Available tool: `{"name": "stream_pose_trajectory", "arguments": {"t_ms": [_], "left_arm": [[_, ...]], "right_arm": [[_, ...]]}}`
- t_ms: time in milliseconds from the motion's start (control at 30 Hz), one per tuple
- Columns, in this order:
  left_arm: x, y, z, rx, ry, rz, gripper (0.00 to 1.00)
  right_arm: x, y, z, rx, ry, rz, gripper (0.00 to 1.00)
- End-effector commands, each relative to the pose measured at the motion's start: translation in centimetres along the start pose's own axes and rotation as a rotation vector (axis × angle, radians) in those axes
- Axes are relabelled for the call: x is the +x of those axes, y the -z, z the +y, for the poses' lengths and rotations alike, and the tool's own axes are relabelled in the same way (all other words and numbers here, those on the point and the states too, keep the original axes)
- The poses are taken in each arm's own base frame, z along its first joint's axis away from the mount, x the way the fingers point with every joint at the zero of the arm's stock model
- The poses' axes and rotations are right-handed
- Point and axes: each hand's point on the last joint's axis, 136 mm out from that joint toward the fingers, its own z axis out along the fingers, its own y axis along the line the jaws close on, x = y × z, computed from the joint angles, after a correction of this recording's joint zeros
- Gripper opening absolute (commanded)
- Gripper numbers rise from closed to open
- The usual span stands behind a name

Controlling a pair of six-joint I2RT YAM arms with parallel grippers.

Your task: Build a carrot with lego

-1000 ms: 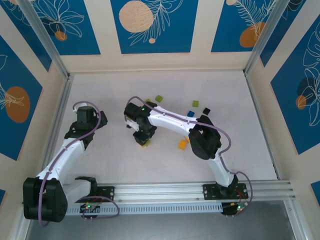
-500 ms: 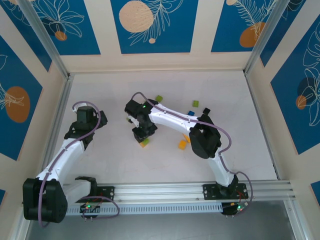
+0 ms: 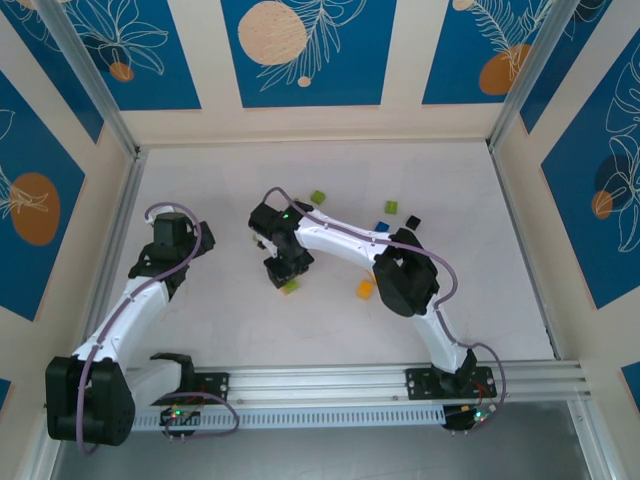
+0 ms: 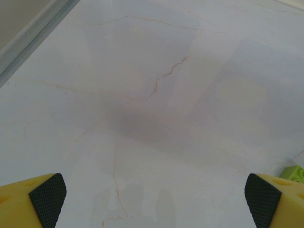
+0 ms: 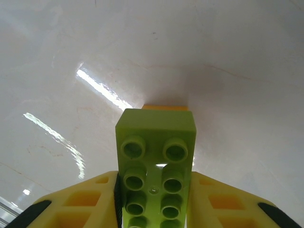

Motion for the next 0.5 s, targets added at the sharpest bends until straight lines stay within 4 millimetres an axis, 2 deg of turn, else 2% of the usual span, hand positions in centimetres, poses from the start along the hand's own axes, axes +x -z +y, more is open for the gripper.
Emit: {"name": "stream_pose_trajectory", "arguments": {"t_ms": [0, 200, 467], "left_arm": [[0.0, 0.2, 0.9, -0.024, 0.021, -0.011, 0.99], [0.0, 0.2, 0.9, -0.024, 0.021, -0.010, 0.99], [0.1, 0.2, 1.0, -0.025, 0.020, -0.011, 0.99]], "right_arm": [[1.5, -2.3, 0.1, 0.005, -0.013, 0.076, 0.35], [2.1, -3.1, -0.1, 0.020, -0.012, 0.097, 0.35], [2.9, -2.8, -0.3, 0.039, 0.009, 0.114, 0.35]]}}
